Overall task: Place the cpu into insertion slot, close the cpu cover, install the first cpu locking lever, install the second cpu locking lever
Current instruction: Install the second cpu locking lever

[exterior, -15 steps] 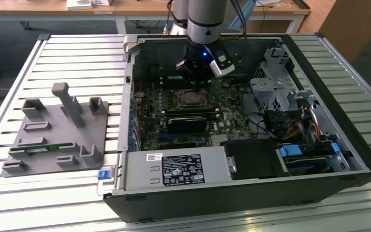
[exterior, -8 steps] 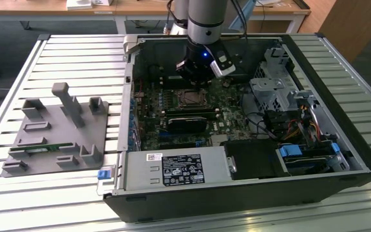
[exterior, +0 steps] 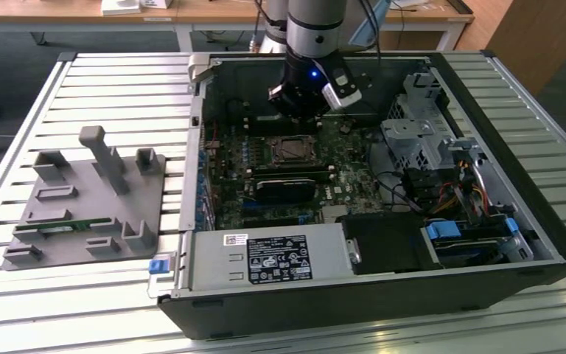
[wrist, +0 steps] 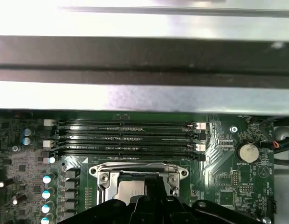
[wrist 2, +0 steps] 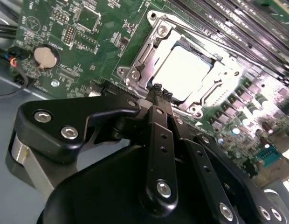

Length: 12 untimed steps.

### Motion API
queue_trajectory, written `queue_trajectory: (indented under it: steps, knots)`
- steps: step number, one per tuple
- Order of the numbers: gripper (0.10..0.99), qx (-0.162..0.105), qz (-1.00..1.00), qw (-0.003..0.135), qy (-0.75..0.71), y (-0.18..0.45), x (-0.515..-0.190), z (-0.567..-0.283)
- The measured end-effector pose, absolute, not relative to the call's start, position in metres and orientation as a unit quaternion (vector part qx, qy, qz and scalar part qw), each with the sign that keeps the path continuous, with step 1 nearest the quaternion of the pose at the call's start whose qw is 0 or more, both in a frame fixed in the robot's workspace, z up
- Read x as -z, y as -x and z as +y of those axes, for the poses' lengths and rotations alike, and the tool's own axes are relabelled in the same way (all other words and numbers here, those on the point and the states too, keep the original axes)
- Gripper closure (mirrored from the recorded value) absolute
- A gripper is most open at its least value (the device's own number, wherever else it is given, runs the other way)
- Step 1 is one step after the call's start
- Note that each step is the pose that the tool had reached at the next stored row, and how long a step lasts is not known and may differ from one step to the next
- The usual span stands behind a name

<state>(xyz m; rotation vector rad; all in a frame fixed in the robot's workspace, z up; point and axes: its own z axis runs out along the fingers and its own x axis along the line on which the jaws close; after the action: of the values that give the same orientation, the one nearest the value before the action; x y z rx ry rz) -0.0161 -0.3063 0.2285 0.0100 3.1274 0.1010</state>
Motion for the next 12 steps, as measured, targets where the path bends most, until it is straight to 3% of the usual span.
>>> queue_trajectory:
  steps: [12]
  knots:
    - [0.98,-0.031,0.999,0.006,-0.003,0.016,-0.237,-0.318]
